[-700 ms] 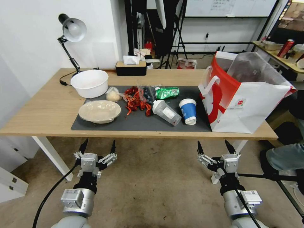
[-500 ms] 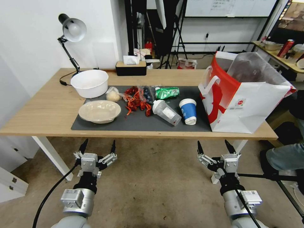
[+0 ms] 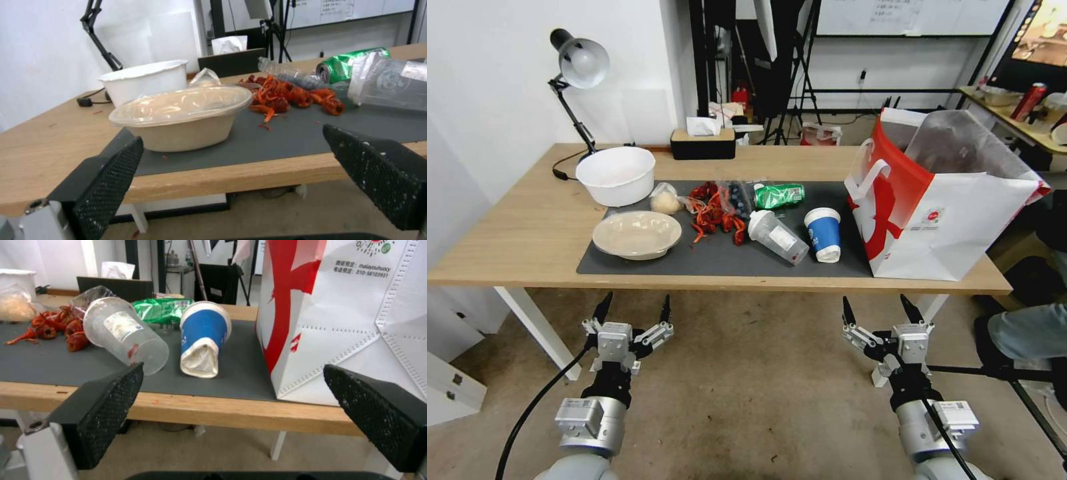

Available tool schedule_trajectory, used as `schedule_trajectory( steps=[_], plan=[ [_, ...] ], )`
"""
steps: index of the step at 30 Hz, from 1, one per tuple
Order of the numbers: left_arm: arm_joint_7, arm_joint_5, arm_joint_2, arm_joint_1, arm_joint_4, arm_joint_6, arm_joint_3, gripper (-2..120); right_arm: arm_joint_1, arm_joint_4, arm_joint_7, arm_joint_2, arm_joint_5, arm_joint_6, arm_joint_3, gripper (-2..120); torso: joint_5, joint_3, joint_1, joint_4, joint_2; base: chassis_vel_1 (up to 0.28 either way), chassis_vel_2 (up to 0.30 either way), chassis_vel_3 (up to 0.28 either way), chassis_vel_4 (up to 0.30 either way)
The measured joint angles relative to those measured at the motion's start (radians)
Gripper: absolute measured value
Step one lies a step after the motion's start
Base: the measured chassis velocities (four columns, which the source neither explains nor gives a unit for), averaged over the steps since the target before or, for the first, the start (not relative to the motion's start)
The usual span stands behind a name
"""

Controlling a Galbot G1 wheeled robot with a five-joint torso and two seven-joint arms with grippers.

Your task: Pick up the trash from the table and place it into the takeout bag.

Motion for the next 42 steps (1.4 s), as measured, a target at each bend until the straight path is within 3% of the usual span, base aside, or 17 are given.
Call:
schedule_trajectory(
  steps=[5,7,12,13,14,16,18,20,23,26,34,42],
  plan=[
    [0.000,-0.002,-0.002,-0.002,-0.002,0.007,0.001,100,0.001,0.001,0.000,0.000,0.001,-0.003,0.000,100,-0.0001,0.000,0.000,0.0000,0.000,0.000,0.000,0.000,0.000],
    [0.003,-0.011,-0.012,-0.012,-0.014,0.043,0.005,100,0.002,0.002,0.000,0.000,0.002,-0.006,0.000,100,0.0000,0.000,0.000,0.0002,0.000,0.000,0.000,0.000,0.000],
    [0.005,-0.016,-0.017,-0.018,-0.021,0.058,0.008,100,0.023,0.023,0.010,-0.003,0.022,-0.061,0.011,100,-0.0004,0.000,0.000,0.0004,0.000,0.000,0.000,0.000,0.000],
    [0.011,-0.029,-0.032,-0.032,-0.038,0.105,0.014,100,0.031,0.028,0.013,-0.005,0.035,-0.088,0.014,100,0.0000,0.000,0.000,0.0000,0.000,0.000,0.000,0.000,0.000],
    [0.011,-0.029,-0.032,-0.032,-0.038,0.105,0.014,100,0.031,0.028,0.013,-0.005,0.035,-0.088,0.014,100,0.0000,0.000,0.000,0.0000,0.000,0.000,0.000,0.000,0.000],
    [0.025,-0.055,-0.061,-0.058,-0.073,0.198,0.029,100,0.059,0.054,0.026,-0.011,0.069,-0.167,0.031,100,-0.0001,0.000,0.000,0.0000,0.000,0.000,0.000,0.000,0.000],
    [0.029,-0.064,-0.071,-0.066,-0.084,0.228,0.034,100,0.068,0.063,0.030,-0.013,0.081,-0.195,0.036,100,0.0003,0.000,0.000,0.0000,0.000,0.000,0.000,0.000,0.000],
    [0.044,-0.092,-0.102,-0.090,-0.113,0.301,0.052,100,0.099,0.092,0.046,-0.021,0.120,-0.285,0.054,100,0.0001,0.000,0.000,0.0000,0.000,0.000,0.000,0.000,0.000],
    [0.049,-0.100,-0.108,-0.097,-0.115,0.310,0.056,100,0.129,0.114,0.068,-0.031,0.166,-0.354,0.067,100,0.0000,0.000,0.000,-0.0003,0.000,0.000,0.000,0.000,0.000],
    [0.051,-0.100,-0.108,-0.097,-0.113,0.307,0.057,100,0.157,0.115,0.102,-0.051,0.219,-0.367,0.065,100,0.0001,0.000,0.000,0.0000,0.000,0.000,0.000,0.000,0.000],
    [0.066,-0.093,-0.109,-0.094,-0.094,0.263,0.058,100,0.217,0.063,0.131,-0.102,0.321,-0.310,0.026,100,0.0000,0.000,0.000,0.0000,0.000,0.000,0.000,0.000,0.000],
    [0.080,-0.087,-0.110,-0.097,-0.077,0.245,0.061,100,0.320,-0.081,0.122,-0.178,0.419,-0.242,-0.008,100,0.0000,0.000,0.000,0.0002,0.000,0.000,0.000,0.000,0.000]
  ],
)
